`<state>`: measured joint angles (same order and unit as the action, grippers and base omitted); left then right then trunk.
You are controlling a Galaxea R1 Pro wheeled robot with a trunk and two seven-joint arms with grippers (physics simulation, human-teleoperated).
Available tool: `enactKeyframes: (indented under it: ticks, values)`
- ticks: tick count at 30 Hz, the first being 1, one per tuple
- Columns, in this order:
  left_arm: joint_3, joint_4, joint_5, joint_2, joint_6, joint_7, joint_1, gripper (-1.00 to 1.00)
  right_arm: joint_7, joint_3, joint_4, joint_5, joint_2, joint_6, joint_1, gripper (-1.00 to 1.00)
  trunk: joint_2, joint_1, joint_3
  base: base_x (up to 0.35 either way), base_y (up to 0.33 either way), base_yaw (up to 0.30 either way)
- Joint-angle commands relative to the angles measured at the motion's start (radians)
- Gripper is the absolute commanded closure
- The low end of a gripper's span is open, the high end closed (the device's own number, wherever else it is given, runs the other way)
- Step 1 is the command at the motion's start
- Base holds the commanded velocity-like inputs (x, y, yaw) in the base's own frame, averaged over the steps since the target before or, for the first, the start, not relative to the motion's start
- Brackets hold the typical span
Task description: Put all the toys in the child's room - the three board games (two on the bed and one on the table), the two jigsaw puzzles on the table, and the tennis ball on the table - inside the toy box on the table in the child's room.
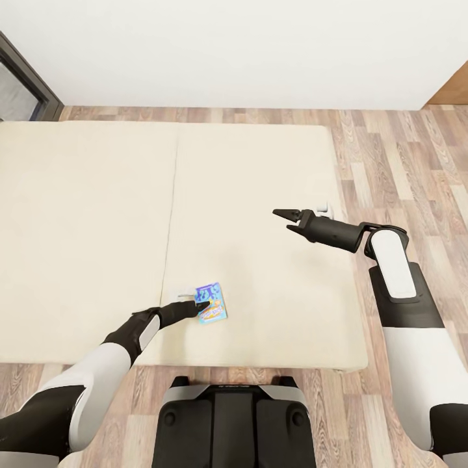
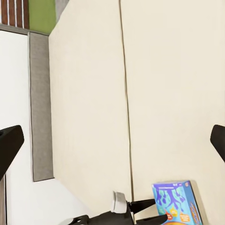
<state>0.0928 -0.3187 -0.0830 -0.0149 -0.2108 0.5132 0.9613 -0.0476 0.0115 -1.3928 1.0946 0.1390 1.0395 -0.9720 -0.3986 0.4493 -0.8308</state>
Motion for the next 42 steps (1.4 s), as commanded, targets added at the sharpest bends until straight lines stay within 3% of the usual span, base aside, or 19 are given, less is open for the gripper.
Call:
enactKeyframes:
  ticks: [1,20,42]
  values:
    - [0.008,0.0,-0.003,-0.001,-0.008,0.002,0.0,-1.0,-0.005,0.001,0.0,-0.005,0.001,0.002,-0.001,-1.0,-0.001,0.001,0.0,0.0,0.0,0.0]
    - [0.008,0.0,-0.003,0.0,-0.008,0.002,0.0,-1.0,-0.005,0.001,-0.001,-0.005,0.001,0.002,-0.001,-1.0,-0.001,0.001,0.003,0.004,-0.004,0.0]
    - [0.007,0.0,-0.003,-0.002,-0.007,0.003,-0.001,-1.0,-0.006,0.002,-0.005,-0.005,-0.001,0.002,-0.001,-1.0,-0.001,0.001,0.003,0.03,-0.103,0.0]
